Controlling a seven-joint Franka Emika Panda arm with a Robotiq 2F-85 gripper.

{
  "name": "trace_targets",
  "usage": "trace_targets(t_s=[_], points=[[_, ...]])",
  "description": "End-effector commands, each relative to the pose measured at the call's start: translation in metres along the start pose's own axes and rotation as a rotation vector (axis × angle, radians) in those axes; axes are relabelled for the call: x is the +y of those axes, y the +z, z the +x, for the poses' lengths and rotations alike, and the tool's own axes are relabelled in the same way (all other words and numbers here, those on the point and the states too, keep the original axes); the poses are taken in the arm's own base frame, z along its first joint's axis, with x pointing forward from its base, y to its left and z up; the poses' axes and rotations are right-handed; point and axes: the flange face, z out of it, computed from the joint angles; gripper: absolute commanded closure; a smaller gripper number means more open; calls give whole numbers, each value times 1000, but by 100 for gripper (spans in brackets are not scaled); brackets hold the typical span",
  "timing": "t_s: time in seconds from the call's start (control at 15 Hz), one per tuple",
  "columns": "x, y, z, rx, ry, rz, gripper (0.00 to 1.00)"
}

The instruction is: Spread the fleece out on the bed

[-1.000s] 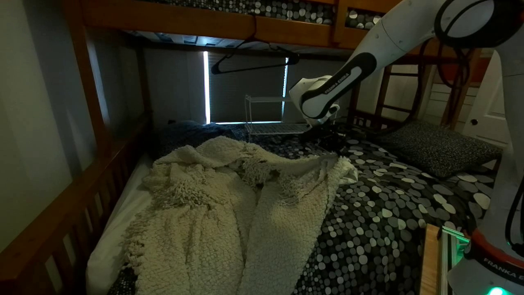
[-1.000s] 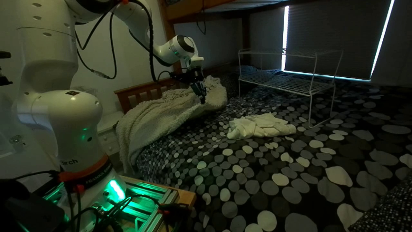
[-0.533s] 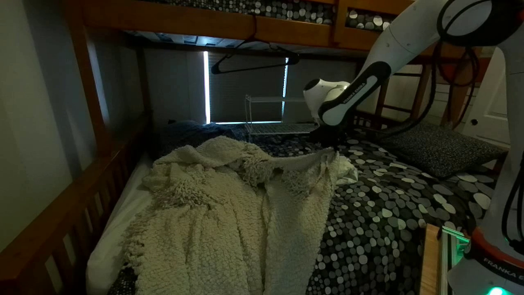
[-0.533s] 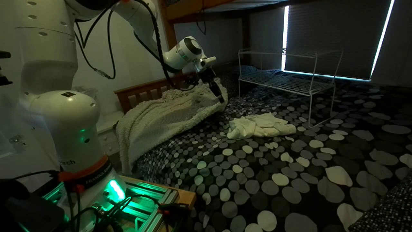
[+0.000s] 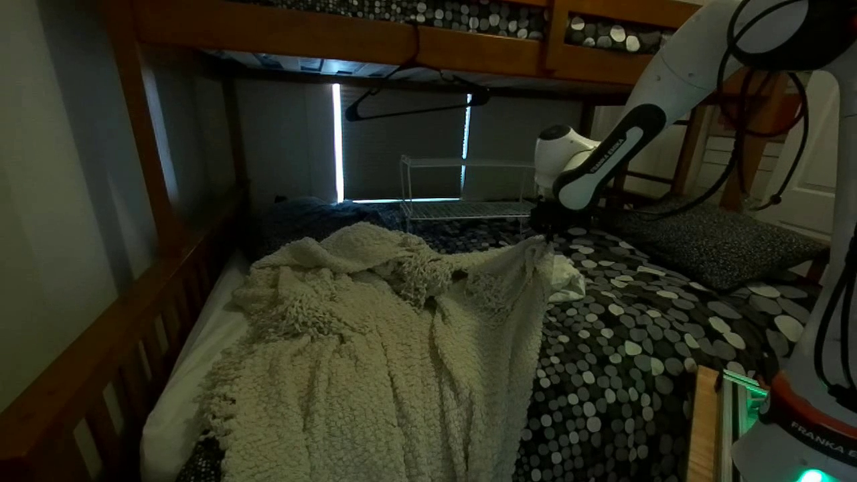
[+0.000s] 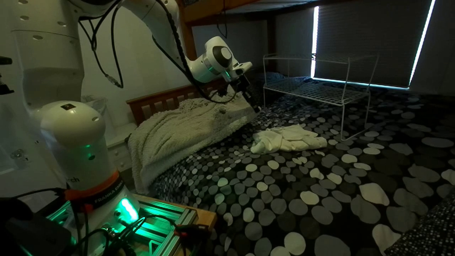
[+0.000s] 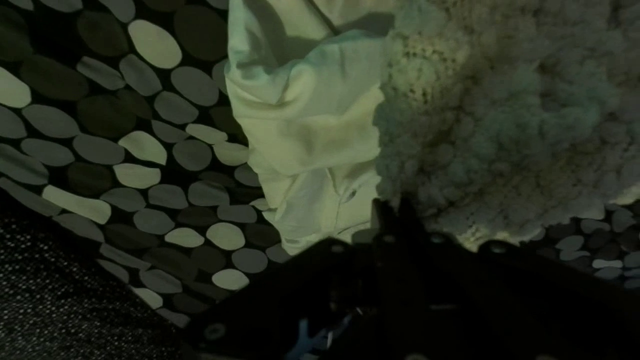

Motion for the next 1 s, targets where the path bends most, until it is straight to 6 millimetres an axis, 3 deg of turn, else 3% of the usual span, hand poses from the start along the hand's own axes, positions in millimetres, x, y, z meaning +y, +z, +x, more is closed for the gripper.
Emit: trace_targets(t_s=[0.0,0.33,0.93], points=[[0,-1,0,-1,-2,1,96],[5,1,7,14,16,-8,99],[131,41,93,107,194,-81,99]])
